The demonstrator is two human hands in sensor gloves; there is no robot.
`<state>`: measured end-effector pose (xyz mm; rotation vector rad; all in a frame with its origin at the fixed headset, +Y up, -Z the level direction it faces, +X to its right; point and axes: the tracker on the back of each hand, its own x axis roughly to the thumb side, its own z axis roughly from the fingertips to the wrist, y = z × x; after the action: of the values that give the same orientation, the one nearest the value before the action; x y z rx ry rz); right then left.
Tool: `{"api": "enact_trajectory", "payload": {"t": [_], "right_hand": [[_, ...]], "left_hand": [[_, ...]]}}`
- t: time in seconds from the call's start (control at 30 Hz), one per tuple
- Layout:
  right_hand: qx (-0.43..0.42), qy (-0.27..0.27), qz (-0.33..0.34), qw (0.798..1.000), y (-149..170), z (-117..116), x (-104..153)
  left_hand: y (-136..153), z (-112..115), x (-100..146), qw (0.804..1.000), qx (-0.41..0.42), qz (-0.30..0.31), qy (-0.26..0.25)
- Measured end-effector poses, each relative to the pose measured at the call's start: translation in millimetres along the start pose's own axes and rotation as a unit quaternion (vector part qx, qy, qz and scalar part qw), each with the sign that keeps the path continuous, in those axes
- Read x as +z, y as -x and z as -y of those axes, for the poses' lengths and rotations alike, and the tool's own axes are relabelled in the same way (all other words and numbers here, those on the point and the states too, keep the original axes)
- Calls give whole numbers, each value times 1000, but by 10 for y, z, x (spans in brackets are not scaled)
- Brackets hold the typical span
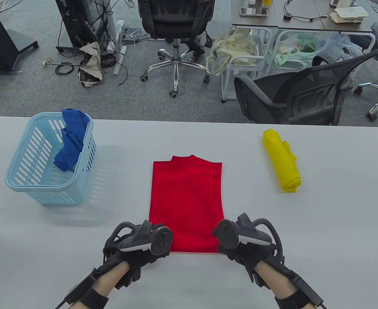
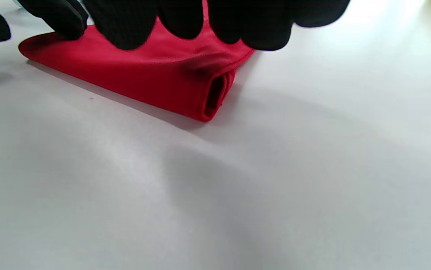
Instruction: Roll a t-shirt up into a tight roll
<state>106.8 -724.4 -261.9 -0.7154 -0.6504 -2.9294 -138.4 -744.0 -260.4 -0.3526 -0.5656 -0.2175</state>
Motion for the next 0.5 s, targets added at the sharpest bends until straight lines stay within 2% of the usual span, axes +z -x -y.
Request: {"api": "enact_trajectory", "payload": {"t": [0.1, 0.17, 0.33, 0.4, 0.5], "right_hand": [[12, -46, 12, 999, -3, -242, -112], [33, -8, 3, 999, -13, -292, -119], [55, 9, -4, 998, -41, -303, -163], [59, 25, -3, 998, -41, -303, -169], [51, 21, 1, 998, -37, -267, -174]], "left_hand": [[-12, 173, -41, 997, -69, -28, 10], [19, 185, -12, 997, -74, -28, -14], [90, 192, -34, 997, -65, -50, -17], [46, 163, -46, 994, -91, -50, -40], [16, 121, -34, 990, -116, -35, -73]]}}
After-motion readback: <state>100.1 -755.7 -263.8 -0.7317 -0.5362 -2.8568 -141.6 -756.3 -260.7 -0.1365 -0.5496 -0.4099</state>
